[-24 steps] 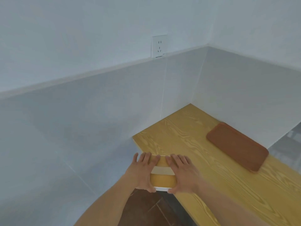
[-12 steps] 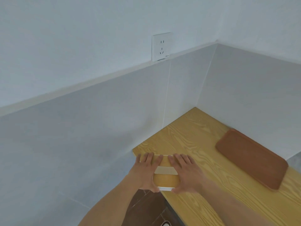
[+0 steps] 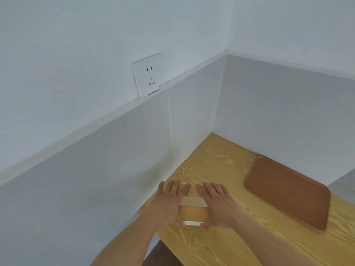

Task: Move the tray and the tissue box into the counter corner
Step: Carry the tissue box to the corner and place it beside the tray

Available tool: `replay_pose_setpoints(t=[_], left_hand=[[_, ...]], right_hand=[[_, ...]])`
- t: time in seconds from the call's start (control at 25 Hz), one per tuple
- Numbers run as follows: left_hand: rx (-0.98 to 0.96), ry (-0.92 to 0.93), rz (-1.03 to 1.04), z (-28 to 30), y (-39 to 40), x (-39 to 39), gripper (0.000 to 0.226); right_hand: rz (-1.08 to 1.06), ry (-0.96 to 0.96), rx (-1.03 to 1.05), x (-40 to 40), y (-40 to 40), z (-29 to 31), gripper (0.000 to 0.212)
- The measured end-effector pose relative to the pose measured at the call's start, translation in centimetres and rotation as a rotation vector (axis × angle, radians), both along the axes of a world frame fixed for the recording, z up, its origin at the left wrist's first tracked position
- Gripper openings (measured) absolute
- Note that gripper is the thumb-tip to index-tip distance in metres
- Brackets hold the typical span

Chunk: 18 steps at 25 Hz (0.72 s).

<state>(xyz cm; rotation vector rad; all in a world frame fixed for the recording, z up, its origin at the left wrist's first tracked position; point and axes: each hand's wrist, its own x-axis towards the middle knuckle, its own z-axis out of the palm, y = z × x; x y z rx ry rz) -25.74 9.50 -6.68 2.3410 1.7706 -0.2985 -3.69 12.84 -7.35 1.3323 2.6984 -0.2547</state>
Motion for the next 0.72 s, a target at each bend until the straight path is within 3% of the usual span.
replay_pose_setpoints(t=[0.44,0.72], left_hand=[[-0.076,0.035,-0.306,-1.5,11.3,-1.1,0.129],[-0.121,0.066,-0.475,-4.0,14.2,-2.2,0.129]], right_hand=[[-0.327,-0.037,-0.037,-1.4,3.9,-1.9,0.131],[-0.466,-0.045,-0.085,-3.3,3.3,-4.2,0.131]])
